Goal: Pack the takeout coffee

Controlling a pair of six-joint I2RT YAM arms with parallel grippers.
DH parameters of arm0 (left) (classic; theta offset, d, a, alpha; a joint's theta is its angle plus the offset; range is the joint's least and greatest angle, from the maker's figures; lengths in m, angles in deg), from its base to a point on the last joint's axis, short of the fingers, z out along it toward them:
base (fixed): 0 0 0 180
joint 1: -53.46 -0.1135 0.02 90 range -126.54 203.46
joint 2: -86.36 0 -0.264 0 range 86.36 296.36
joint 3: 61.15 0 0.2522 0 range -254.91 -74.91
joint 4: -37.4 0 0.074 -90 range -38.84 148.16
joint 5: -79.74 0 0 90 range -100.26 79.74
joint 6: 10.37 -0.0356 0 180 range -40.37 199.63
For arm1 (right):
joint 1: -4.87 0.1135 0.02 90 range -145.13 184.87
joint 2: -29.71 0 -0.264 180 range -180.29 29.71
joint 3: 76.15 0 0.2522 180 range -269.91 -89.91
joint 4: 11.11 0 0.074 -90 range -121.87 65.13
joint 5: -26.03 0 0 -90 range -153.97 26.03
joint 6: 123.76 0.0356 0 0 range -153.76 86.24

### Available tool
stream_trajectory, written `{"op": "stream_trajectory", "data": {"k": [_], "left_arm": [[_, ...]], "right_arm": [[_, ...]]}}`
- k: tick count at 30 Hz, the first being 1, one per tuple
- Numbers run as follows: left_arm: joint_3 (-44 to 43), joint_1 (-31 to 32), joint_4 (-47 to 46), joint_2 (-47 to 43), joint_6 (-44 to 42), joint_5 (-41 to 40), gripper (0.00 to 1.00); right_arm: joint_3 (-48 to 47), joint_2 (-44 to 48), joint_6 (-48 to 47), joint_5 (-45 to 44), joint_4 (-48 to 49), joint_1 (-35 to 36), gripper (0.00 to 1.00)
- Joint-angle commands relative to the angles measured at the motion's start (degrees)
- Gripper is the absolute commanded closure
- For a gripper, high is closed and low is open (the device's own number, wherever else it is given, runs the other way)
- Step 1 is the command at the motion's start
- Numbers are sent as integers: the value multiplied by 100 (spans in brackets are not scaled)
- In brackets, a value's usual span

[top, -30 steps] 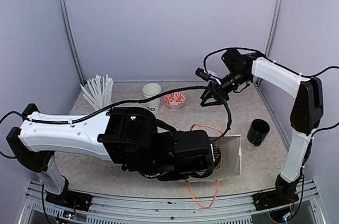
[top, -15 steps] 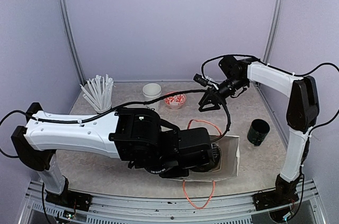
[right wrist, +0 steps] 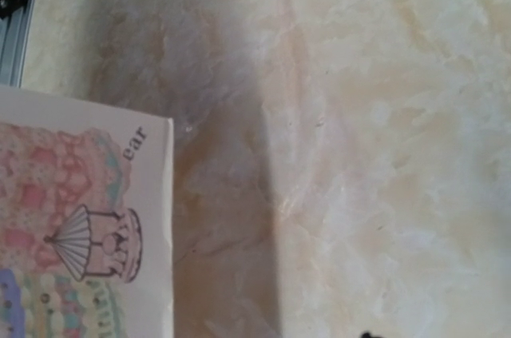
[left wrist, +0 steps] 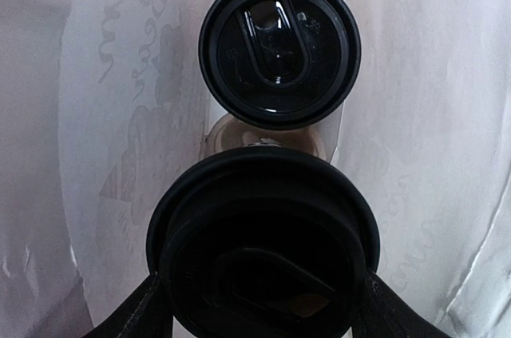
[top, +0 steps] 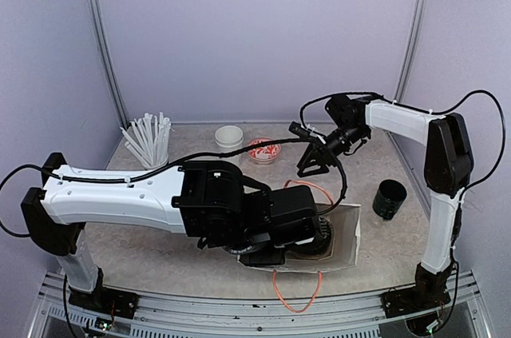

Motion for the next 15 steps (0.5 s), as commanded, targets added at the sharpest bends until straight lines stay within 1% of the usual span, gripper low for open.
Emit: {"op": "stream_trajectory", "data": {"k": [1, 15], "left_arm": [[157, -64, -196, 41, -227, 76, 35], [341, -412, -501, 177, -524, 299, 34]], "right_arm": [[127, -196, -124, 152, 31, 80, 45], [247, -634, -302, 229, 93, 130, 46]]}}
